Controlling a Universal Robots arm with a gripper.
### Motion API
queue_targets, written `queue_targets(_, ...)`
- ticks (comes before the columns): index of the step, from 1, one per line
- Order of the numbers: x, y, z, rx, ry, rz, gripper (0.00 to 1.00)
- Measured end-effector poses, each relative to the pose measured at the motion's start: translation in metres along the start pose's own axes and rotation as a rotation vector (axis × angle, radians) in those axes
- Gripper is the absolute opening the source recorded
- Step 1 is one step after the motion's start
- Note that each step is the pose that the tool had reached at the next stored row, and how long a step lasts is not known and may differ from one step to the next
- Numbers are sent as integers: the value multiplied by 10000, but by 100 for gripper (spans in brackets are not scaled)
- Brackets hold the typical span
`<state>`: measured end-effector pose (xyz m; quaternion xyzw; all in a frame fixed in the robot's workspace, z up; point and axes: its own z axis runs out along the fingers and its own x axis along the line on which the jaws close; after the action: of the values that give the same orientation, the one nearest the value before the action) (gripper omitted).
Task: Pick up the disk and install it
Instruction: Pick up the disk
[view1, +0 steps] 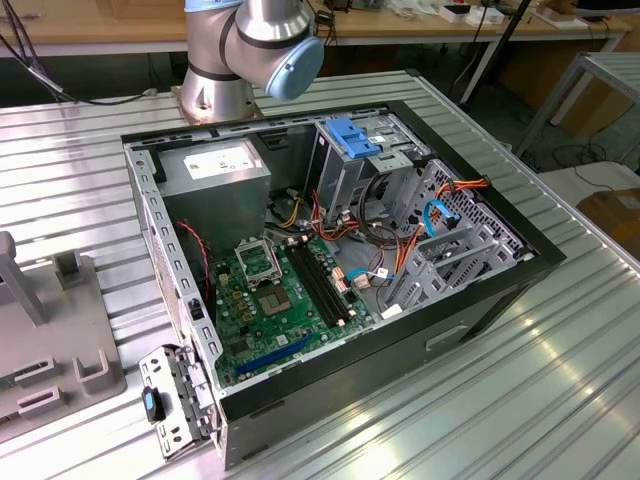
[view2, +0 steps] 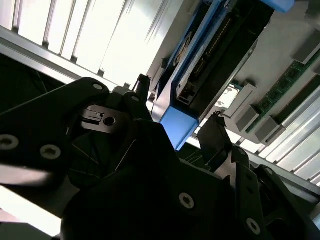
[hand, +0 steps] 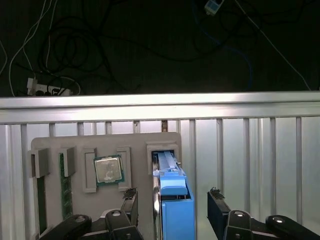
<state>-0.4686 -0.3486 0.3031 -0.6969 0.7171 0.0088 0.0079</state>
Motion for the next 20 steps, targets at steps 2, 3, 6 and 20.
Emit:
queue_targets(2,0,0,7,4,-1,0,66)
queue_targets(3,0,0,14,2,-1,0,66)
queue_targets(6,-5,0,15,4,3,-1,66)
queue_targets(20,-6,25,-26,3,8,-2,66)
